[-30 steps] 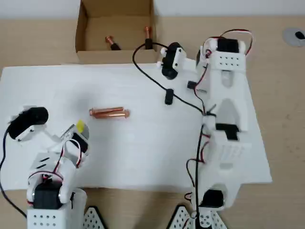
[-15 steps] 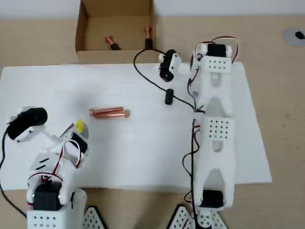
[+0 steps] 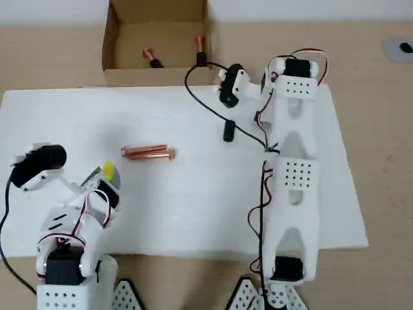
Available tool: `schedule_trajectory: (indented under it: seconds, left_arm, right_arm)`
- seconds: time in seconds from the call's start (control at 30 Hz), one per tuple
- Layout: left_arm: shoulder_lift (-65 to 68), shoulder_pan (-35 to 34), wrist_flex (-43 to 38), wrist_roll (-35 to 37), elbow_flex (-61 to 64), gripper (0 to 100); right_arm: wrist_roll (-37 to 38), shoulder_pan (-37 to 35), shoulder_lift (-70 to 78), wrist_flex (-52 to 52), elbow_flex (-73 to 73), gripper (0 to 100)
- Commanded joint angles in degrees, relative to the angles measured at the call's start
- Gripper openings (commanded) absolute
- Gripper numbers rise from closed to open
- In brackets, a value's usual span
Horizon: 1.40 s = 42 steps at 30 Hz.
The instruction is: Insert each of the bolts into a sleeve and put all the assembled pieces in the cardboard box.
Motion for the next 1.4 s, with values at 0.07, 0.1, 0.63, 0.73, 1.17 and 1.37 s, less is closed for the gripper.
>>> schedule_trajectory:
  seconds: [0.07,0.1,0.63,0.73,1.17,1.37]
  left_arm:
    - [-0.5,0.6,-0.6,-0.6,-0.3,9]
    - [-0.5,0.6,-0.8,-0.6,-0.1,9]
    - [0.0,0.7,-3.1,0.7,1.1,17]
    - [2.9,0.8,-4.4,1.1,1.3,21]
    - [52.3,9.0,-1.8,-36.9,-32.3,16]
    - [68.3,16.7,15.5,-62.9,-50.2,15]
  right_arm:
    - [-4.0,2.3,-7.8,0.8,-0.7,1.1]
    - [-4.3,2.2,-9.2,1.2,-0.7,1.1]
    - [-12.9,2.1,-28.9,1.4,12.9,1.2]
    - [-14.1,2.0,-32.7,1.4,21.6,1.2]
    - [-13.5,2.4,-59.0,1.1,43.5,1.2]
    - [-9.5,5.3,-73.6,-1.1,60.5,1.2]
